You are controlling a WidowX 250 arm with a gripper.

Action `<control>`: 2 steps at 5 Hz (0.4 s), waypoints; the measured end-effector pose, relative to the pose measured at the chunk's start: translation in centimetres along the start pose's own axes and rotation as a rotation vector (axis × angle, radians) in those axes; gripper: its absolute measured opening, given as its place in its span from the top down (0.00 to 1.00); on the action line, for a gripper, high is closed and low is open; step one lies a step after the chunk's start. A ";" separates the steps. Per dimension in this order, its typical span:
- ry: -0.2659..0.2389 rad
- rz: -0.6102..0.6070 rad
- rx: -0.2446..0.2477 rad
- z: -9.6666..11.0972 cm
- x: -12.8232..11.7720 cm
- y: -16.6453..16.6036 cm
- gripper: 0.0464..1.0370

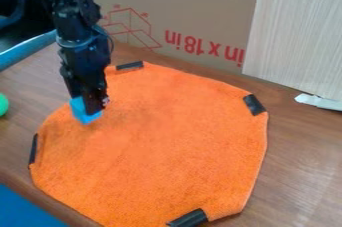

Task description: Move the blue square from the table to the cloth

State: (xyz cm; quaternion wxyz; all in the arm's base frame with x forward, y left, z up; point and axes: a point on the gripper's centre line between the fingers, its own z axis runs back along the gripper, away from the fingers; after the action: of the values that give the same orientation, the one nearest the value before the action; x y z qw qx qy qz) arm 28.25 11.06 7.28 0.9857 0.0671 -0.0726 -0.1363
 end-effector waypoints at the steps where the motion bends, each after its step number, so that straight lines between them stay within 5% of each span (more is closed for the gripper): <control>1: -0.003 -0.023 -0.013 0.3 -0.3 -1.3 0.45; 2: -0.006 -0.045 -0.023 0.6 -0.4 -2.4 0.45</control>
State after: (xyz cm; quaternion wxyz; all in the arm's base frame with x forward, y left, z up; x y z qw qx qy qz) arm 27.14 8.78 7.47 0.9829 0.0568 -0.0724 -0.1593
